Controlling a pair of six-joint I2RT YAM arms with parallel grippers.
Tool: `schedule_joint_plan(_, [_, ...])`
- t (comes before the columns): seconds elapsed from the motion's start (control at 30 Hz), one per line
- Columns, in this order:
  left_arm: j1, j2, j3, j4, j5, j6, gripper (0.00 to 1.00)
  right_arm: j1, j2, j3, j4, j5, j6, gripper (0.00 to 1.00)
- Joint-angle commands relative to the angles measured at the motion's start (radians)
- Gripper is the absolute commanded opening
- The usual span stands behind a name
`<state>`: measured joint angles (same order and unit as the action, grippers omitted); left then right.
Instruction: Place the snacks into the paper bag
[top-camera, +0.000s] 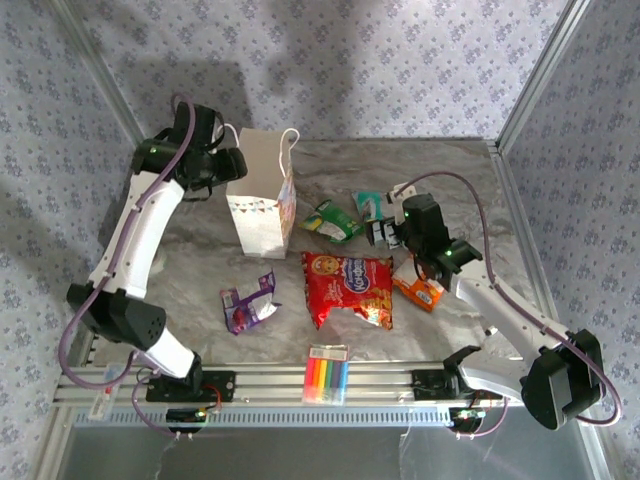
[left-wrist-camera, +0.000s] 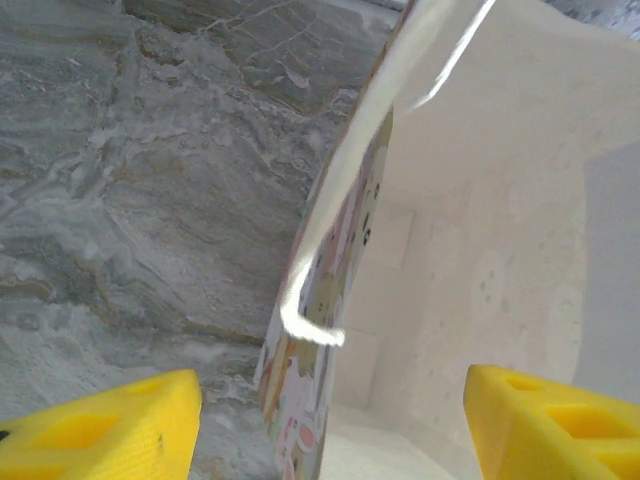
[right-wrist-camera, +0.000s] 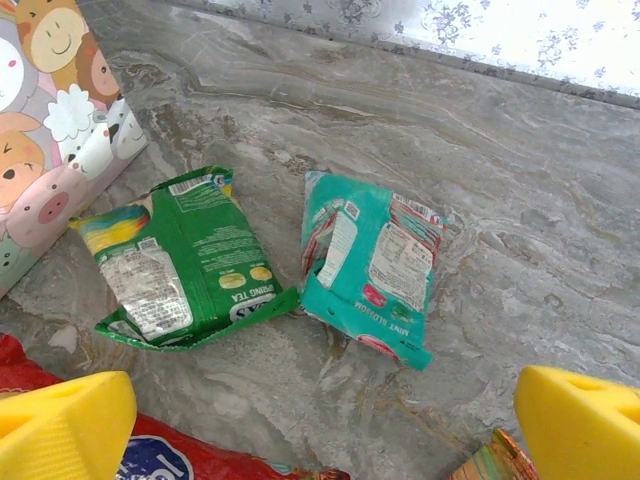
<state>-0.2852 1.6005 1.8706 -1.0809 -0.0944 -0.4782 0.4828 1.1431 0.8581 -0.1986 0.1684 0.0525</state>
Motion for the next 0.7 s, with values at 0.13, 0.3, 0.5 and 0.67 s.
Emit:
schedule_joint_plan(0.13, [0.037,0.023,0.073,-0.006,-0.011,0.156,0.76,-0.015,-0.001,0.058,-0.005,-0.018,0.022,1.0])
schedule_joint_plan(0.3, [0.059,0.036,0.074,0.048,0.015,0.18,0.77,-0.018,0.0,0.055,-0.004,0.002,0.01,1.0])
schedule_joint_plan(0.5, [0.066,0.118,0.158,0.001,0.103,0.244,0.76,-0.024,0.006,0.065,-0.006,0.015,-0.001,1.0])
schedule_joint_plan(0.67, [0.068,0.228,0.275,-0.116,0.146,0.29,0.73,-0.028,0.019,0.075,-0.014,0.019,-0.002,1.0])
